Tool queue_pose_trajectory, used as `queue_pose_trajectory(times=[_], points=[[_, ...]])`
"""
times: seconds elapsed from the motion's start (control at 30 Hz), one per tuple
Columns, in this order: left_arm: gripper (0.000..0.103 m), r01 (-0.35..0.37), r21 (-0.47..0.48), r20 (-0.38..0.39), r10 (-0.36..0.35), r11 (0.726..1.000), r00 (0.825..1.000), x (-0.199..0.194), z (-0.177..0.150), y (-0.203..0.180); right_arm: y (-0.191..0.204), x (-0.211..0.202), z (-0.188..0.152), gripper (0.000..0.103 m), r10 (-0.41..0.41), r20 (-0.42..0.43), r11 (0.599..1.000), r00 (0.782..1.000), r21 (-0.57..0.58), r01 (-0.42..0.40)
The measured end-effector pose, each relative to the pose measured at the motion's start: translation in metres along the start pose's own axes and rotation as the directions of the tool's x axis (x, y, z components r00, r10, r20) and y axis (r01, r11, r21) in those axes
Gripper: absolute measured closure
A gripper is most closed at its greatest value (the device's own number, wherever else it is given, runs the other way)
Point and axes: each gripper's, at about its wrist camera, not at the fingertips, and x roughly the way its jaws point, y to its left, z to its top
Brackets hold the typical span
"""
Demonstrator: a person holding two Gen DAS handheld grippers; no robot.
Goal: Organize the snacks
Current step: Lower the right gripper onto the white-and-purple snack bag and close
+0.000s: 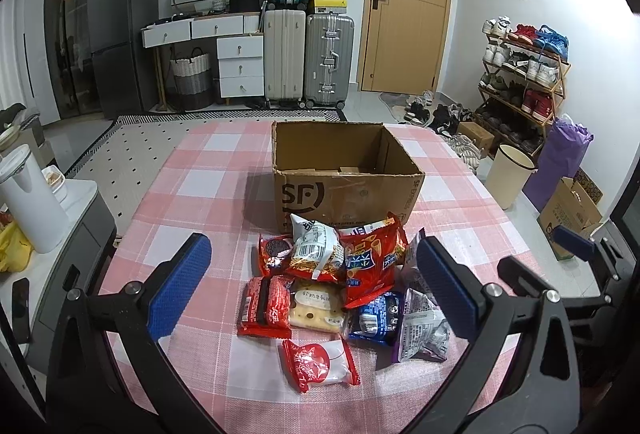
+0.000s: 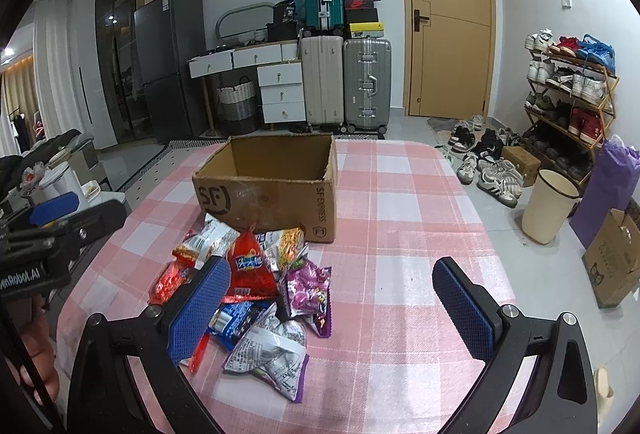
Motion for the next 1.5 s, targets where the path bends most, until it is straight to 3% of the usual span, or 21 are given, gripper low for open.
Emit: queue_pose_trajectory(times=[0.43, 0.77, 1.37, 1.47, 1.5], points=[[0.001, 0.005, -0.019, -0.016, -0.006, 1.0, 1.0, 0.009, -0.009, 0.002, 0.003, 0.038, -0.038, 0.0, 0.113, -0.121, 0.994, 0.986, 0.011, -0.112], [0.001, 0.011, -0.044, -0.038, -0.013, 0.999, 0.999, 0.016, -0.015, 0.003, 0.001, 0.077, -0.065, 0.0, 0.23, -0.219, 0.972, 0.948, 0.108, -0.211], [0.001, 0.009, -0.079, -0.088, -0.016, 0.997, 0.996, 0.044, -0.017, 0.031, 0.003, 0.105, -0.075, 0.001, 0.36, -0.246, 0.927, 0.9, 0.204, -0.315], [0.001, 0.007, -0.08, -0.093, -0.014, 0.997, 0.996, 0.049, -0.018, 0.033, 0.005, 0.109, -0.076, 0.007, 0.371, -0.252, 0.923, 0.894, 0.204, -0.325], [0.001, 0.005, -0.081, -0.094, -0.013, 0.997, 0.996, 0.05, -0.019, 0.034, 0.006, 0.111, -0.077, 0.017, 0.379, -0.259, 0.92, 0.888, 0.208, -0.332]])
